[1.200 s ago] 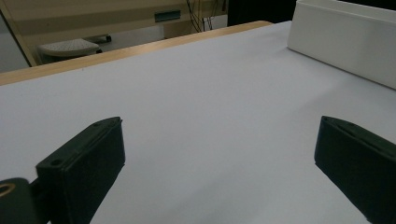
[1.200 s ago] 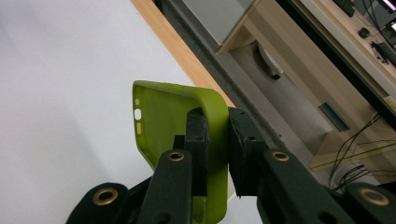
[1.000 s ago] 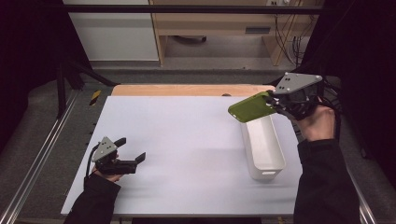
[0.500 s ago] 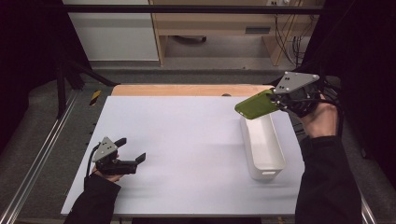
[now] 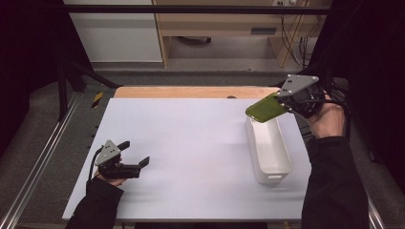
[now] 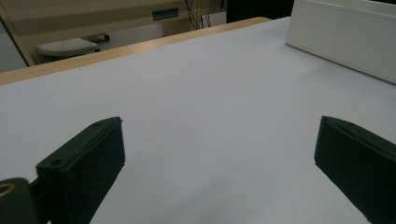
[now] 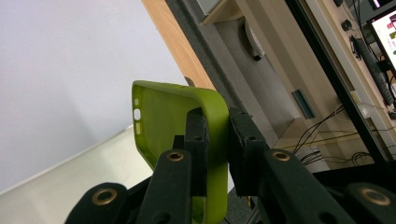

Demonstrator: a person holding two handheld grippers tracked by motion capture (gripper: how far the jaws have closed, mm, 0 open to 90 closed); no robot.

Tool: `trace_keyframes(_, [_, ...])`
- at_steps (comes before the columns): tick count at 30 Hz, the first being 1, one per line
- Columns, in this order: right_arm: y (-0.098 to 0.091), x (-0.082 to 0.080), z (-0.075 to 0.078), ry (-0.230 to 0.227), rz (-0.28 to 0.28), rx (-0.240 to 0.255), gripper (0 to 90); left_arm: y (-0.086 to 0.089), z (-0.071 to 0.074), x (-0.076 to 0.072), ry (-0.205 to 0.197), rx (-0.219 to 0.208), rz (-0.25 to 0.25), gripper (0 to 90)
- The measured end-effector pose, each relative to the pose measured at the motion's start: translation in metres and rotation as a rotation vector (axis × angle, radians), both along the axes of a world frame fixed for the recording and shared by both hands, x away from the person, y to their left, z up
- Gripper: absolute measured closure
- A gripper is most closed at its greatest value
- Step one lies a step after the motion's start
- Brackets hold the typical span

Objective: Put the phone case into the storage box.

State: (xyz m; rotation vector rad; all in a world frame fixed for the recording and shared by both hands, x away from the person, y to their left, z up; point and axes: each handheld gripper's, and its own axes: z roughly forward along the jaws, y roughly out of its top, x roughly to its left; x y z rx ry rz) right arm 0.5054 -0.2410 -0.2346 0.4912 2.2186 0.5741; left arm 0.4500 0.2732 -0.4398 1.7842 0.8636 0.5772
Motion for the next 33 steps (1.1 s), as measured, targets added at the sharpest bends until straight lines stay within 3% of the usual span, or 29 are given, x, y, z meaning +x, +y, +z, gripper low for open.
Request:
trace_keyframes(9, [-0.003, 0.011, -0.004, 0.003, 0.018, -0.061, 79.0, -0.001, -0.002, 0.001, 0.01, 0.006, -0.002, 1.3])
trace_keyframes(21, [-0.007, 0.028, -0.005, 0.047, 0.026, -0.132, 78.7, 0.0, -0.002, 0.002, 0.014, 0.002, -0.004, 1.4])
trace_keyframes(30, [-0.004, 0.04, -0.005, 0.069, 0.063, -0.163, 78.8, -0.001, -0.002, 0.002, 0.015, 0.004, -0.005, 1.3])
trace_keyframes(33, [0.0, 0.046, -0.007, 0.081, 0.08, -0.194, 78.8, -0.001, -0.002, 0.002, 0.014, 0.005, -0.005, 1.4])
